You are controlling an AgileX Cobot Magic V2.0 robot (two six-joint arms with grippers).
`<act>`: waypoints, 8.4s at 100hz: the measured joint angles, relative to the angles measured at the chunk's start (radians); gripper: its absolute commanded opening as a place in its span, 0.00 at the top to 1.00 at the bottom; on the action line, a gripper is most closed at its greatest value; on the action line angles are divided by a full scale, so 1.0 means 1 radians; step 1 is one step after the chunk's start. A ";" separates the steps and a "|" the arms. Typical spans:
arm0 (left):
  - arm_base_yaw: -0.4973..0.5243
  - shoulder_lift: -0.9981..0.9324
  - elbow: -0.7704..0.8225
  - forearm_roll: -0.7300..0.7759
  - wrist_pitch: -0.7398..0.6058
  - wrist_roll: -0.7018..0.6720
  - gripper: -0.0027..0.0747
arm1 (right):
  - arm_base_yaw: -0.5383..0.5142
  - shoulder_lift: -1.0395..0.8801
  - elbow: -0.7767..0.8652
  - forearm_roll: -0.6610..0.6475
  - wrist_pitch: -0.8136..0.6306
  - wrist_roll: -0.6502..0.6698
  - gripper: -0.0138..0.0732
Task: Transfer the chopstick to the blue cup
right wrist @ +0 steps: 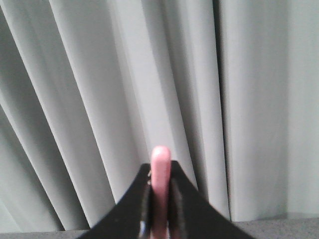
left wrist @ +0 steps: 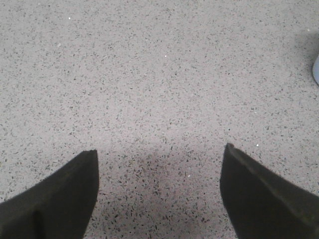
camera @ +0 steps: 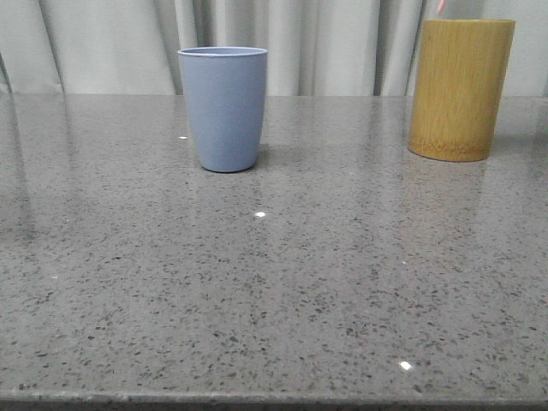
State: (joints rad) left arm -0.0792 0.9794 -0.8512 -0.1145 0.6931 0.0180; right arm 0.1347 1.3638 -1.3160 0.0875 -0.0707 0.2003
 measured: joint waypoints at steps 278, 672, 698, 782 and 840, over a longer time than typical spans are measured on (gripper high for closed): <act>0.000 0.000 0.000 0.000 -0.002 0.000 0.33 | 0.050 -0.629 0.533 -0.199 0.760 -0.006 0.28; 0.042 -0.983 0.853 0.151 -0.587 0.000 0.99 | 0.050 -0.825 0.685 -0.210 0.636 -0.020 0.92; 0.042 -0.983 0.853 0.151 -0.587 0.000 0.99 | 0.005 -1.099 0.951 -0.213 0.445 -0.024 0.92; 0.042 -0.983 0.853 0.151 -0.587 0.000 0.99 | -0.074 -1.373 1.342 -0.204 0.197 -0.024 0.92; 0.042 -0.983 0.853 0.151 -0.587 0.000 0.99 | -0.074 -1.373 1.344 -0.204 0.191 -0.024 0.92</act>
State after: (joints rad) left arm -0.0373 -0.0041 0.0021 0.0363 0.1060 0.0180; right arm 0.0610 -0.0092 0.0281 -0.1160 0.1201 0.1767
